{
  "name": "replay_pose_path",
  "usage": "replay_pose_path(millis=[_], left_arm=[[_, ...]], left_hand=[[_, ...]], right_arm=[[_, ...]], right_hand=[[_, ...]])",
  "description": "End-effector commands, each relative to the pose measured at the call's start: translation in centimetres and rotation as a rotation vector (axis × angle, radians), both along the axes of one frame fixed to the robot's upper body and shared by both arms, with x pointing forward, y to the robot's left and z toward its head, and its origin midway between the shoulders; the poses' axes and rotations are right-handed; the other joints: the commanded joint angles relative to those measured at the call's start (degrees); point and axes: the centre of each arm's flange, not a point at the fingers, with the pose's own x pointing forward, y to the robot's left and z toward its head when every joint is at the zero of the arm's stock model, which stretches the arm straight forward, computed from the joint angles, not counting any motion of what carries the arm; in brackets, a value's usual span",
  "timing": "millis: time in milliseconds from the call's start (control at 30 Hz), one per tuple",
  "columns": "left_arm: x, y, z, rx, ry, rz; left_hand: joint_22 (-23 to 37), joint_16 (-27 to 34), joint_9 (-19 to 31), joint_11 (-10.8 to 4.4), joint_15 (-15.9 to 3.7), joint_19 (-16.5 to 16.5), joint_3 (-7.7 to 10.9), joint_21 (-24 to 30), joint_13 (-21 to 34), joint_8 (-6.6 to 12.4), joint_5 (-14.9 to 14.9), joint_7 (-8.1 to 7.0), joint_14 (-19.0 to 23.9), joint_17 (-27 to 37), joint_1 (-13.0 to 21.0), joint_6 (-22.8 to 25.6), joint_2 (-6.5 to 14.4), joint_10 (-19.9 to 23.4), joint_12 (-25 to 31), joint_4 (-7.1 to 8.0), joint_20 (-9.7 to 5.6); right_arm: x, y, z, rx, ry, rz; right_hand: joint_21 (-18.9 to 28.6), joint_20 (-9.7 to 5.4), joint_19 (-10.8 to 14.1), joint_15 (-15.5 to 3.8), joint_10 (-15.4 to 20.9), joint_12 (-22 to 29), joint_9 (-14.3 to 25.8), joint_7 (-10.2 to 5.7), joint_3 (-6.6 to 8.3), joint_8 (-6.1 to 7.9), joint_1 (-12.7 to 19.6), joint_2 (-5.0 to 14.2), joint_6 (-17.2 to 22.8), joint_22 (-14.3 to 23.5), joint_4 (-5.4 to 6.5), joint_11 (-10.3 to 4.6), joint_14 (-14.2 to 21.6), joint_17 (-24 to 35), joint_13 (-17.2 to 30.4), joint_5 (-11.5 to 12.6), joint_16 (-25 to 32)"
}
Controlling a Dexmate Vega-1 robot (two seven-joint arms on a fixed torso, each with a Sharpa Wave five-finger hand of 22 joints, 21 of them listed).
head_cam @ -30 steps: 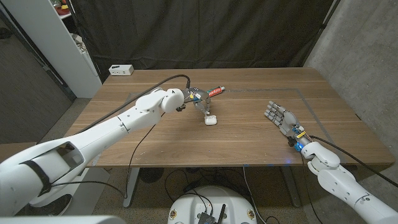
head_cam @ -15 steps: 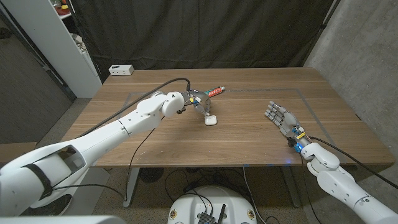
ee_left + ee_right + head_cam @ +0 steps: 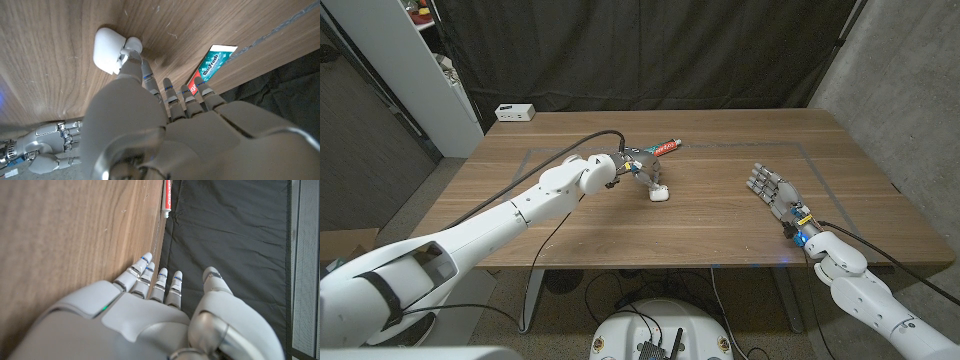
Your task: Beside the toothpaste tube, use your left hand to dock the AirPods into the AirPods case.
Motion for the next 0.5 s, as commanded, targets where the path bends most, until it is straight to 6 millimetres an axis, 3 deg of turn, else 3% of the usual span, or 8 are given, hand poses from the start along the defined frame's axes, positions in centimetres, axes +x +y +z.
replay_pose_path(millis=[33, 500], left_arm=[[-0.48, 0.11, -0.58, -0.009, 0.008, 0.008], [-0.97, -0.36, -0.41, 0.013, 0.011, 0.018]], left_hand=[[0.32, 0.18, 0.42, -0.13, -6.02, 0.24, 0.10, 0.29, 0.17, 0.24, -0.10, 0.07, 0.49, 0.01, 0.69, 0.28, -0.02, 0.14, 0.10, 0.07, -0.05], [0.34, 0.05, 0.48, 0.00, -5.95, 0.06, -0.02, 0.24, 0.20, -0.20, -0.14, 0.14, 0.57, 0.02, 0.59, 0.02, -0.12, 0.01, -0.09, 0.12, 0.03]], right_arm=[[0.00, -0.15, -0.31, 0.002, 0.003, 0.002], [0.05, -0.48, -0.50, 0.007, 0.004, 0.005]], right_hand=[[0.12, 0.32, 0.40, -5.13, 0.18, 0.26, 0.16, 0.16, -0.08, -0.03, -0.13, -0.17, 0.29, 0.28, -0.26, 0.15, 0.24, 0.10, 0.16, 0.00, 0.24], [0.12, 0.54, 0.40, -5.15, 0.18, 0.25, 0.16, 0.14, -0.09, -0.02, -0.14, -0.17, 0.31, 0.28, -0.29, 0.27, 0.21, 0.08, 0.16, 0.01, 0.21]])
